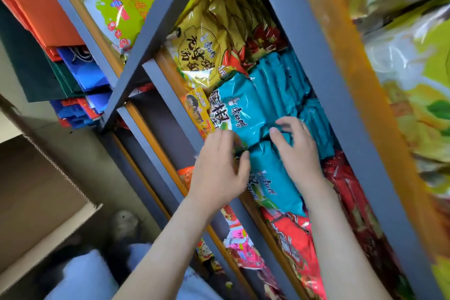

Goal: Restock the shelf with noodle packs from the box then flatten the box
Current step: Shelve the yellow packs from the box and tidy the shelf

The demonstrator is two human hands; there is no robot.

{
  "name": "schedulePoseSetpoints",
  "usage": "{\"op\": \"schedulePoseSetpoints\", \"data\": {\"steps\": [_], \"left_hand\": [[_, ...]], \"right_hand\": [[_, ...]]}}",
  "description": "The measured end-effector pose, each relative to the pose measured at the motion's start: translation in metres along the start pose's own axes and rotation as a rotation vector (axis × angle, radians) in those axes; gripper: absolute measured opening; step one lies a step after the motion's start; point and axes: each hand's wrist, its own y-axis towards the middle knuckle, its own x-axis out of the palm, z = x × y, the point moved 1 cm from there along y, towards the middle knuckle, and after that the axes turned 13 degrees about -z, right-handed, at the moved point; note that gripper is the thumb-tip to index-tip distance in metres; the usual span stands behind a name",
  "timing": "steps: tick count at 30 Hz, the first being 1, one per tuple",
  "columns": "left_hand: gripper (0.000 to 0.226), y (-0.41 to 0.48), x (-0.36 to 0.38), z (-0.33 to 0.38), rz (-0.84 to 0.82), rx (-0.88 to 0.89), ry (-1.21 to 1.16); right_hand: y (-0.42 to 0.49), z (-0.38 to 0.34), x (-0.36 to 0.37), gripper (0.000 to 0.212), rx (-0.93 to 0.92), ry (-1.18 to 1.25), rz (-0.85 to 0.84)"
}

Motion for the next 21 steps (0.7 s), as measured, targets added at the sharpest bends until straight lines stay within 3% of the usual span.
{"op": "schedulePoseSetpoints", "data": {"steps": [4,8,10,12,16,21], "left_hand": [[0.052,-0.030,0.030,0.004,-0.247,-0.016,0.002],[0.068,-0.033,0.048,0.006,-0.202,-0.032,-0.015],[0.069,-0.028,0.054,0.004,-0.087,-0.063,0.006],[0.068,-0.025,0.059,0.004,-0.076,-0.093,0.027],[0.062,-0.018,0.068,0.006,-0.106,-0.078,0.190],[0.056,-0.019,0.079,0.014,-0.065,-0.069,0.270]], "right_hand": [[-0.020,0.008,0.000,0.044,-0.094,0.019,-0.107],[-0.021,0.013,0.002,0.072,-0.077,-0.258,-0.263],[-0.021,0.022,0.004,0.072,-0.063,-0.442,-0.282],[-0.022,0.033,0.009,0.071,-0.064,-0.535,-0.235],[-0.023,0.046,0.012,0.074,0.057,-0.435,-0.231],[-0.027,0.056,0.002,0.065,0.059,-0.517,-0.236]]}}
